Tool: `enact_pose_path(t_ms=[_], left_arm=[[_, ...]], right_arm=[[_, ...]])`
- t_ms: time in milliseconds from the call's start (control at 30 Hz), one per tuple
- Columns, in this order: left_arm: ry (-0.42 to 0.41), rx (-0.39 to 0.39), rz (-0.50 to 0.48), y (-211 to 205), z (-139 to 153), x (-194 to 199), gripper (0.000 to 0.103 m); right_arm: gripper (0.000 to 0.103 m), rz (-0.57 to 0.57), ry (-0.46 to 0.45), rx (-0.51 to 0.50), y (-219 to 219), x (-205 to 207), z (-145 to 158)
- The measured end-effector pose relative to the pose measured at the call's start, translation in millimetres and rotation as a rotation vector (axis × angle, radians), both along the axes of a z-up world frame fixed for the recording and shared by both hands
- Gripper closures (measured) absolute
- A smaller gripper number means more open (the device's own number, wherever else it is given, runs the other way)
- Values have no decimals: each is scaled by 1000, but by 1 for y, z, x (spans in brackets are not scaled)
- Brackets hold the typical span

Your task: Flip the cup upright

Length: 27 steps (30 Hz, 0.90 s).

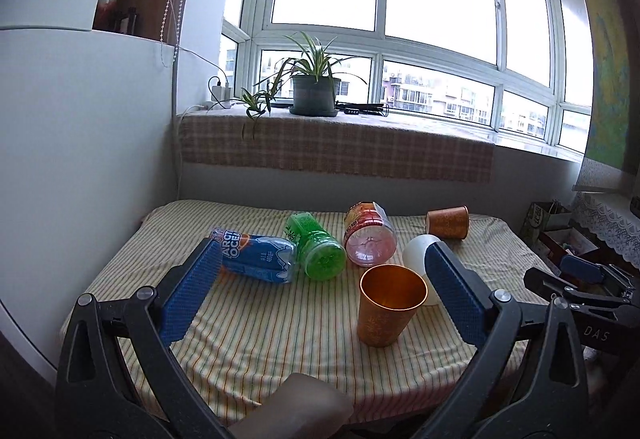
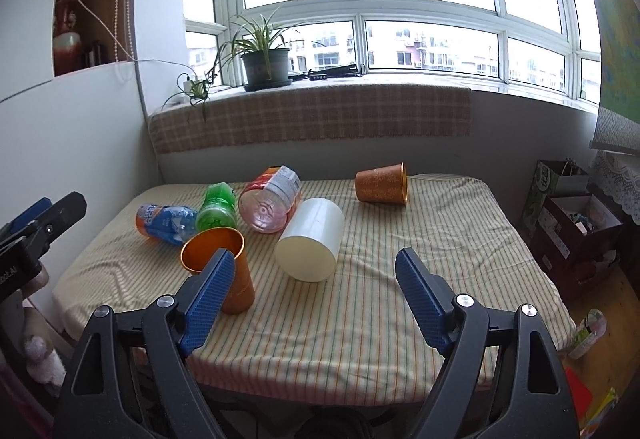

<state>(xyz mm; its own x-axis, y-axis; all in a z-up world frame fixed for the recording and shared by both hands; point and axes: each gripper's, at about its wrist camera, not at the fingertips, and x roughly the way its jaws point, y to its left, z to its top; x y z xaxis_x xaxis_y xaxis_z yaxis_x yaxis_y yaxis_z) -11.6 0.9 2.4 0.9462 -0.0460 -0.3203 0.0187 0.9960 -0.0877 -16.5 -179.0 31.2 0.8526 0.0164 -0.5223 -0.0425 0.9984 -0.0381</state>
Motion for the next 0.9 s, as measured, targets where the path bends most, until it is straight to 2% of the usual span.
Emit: enact_pose_path(t_ms=[900], left_arm=[[0,-15,36,7,1,-2,0]], right_arm=[[20,-8,22,28,-5,2,-1]])
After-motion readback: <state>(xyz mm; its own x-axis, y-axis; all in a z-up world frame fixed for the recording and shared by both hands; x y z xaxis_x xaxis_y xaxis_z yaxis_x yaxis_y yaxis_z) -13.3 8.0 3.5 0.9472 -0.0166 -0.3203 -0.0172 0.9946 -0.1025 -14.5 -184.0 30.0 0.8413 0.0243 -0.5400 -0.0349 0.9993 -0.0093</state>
